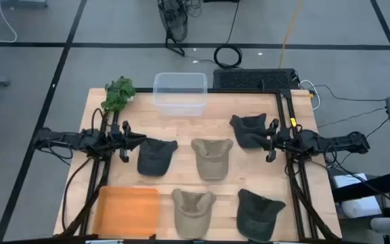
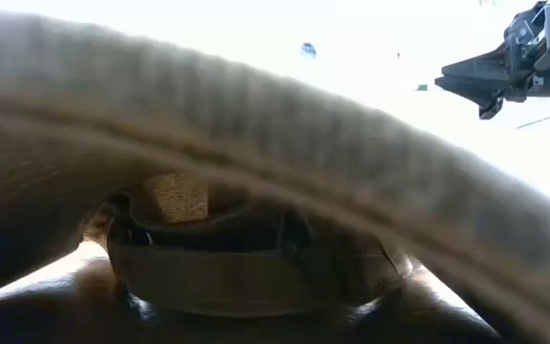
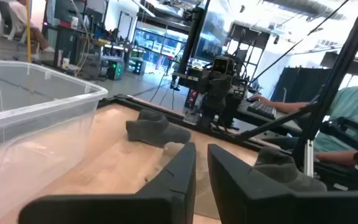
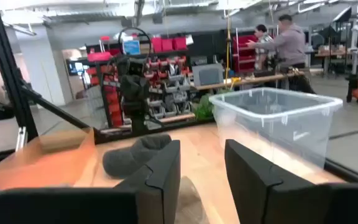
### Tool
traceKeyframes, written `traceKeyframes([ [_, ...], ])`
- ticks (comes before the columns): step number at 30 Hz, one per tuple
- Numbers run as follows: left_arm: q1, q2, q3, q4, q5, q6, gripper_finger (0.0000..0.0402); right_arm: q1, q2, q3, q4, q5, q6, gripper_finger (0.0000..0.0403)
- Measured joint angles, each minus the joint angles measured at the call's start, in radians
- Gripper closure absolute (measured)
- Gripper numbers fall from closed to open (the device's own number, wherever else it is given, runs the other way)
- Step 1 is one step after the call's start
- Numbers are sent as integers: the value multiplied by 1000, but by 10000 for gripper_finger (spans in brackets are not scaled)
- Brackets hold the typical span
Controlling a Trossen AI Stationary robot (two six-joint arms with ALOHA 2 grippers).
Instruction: Pick & Place hat
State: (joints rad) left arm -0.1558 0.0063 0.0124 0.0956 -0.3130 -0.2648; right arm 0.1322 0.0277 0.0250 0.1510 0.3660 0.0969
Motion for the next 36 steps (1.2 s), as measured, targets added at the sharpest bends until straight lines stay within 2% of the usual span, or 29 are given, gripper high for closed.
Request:
traceKeyframes([
  [7, 0, 0, 0, 0, -4, 30, 350, 0, 0, 0, -40, 28, 45, 314],
  [20, 0, 0, 0, 12, -7, 53, 350, 0, 0, 0, -54, 26, 46, 398],
  [24, 0, 0, 0, 16, -14, 108, 350, 0, 0, 0, -55, 26, 49, 399],
  [28, 0, 0, 0, 115, -96, 291, 350, 0, 0, 0, -59, 25, 33, 402],
  [33, 0, 0, 0, 213, -171, 384, 350, 0, 5, -12, -56, 29, 20, 402],
  [36, 0, 0, 0, 279, -225, 380, 350, 0, 22, -11, -58, 28, 46, 402],
])
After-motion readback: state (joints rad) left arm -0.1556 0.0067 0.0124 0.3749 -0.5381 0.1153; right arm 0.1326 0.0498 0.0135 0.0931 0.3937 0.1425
